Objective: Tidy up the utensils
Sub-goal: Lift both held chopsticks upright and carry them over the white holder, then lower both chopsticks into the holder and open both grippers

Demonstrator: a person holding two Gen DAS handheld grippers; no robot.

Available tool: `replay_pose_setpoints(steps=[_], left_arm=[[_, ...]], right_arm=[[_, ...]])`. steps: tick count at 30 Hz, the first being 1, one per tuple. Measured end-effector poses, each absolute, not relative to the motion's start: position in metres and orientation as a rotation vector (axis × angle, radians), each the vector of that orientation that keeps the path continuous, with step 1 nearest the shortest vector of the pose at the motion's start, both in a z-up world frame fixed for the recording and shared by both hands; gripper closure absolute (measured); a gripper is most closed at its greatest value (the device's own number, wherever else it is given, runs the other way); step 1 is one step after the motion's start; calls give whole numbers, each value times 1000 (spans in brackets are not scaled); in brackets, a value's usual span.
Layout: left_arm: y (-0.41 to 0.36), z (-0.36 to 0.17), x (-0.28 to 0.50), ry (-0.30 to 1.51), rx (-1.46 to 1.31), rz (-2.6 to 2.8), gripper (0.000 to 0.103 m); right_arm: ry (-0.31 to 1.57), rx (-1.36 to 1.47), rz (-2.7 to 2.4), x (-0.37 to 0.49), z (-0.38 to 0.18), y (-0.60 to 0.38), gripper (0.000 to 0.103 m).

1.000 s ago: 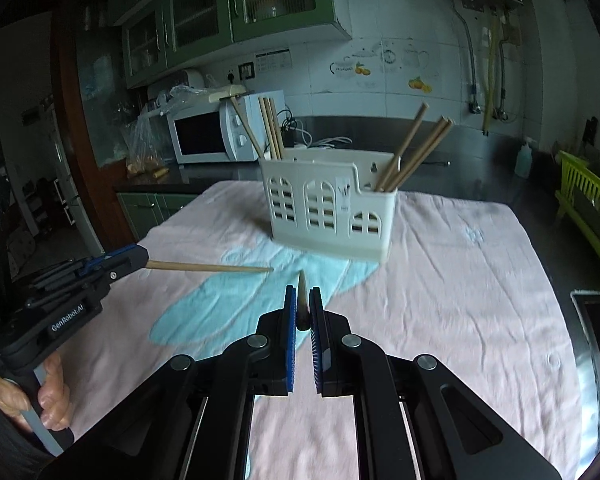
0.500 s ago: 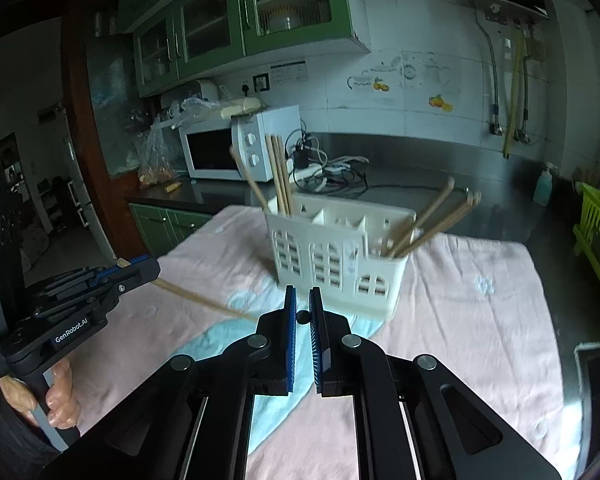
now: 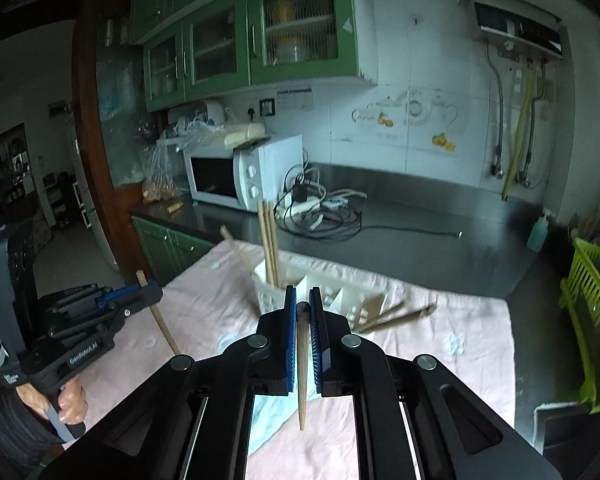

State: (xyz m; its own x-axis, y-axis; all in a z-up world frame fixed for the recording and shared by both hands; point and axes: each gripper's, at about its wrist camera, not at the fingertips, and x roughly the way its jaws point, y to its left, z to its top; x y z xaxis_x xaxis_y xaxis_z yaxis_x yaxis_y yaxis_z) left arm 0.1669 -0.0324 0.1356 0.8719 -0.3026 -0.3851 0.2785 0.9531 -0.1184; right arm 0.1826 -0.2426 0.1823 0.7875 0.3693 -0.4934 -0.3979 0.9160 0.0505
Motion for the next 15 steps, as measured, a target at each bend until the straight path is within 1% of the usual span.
replay_pose_setpoints(steps=[4, 10, 15], left_arm=[[-42, 159, 173, 369, -44, -309, 98], [-53, 209, 192, 262, -37, -298, 98], [-60, 239, 219, 194, -18, -257, 98]], right_arm=[[489, -57, 405, 193, 204, -248, 97], [430, -53, 383, 213, 234, -252, 97], [397, -54, 356, 241, 248, -253, 97]])
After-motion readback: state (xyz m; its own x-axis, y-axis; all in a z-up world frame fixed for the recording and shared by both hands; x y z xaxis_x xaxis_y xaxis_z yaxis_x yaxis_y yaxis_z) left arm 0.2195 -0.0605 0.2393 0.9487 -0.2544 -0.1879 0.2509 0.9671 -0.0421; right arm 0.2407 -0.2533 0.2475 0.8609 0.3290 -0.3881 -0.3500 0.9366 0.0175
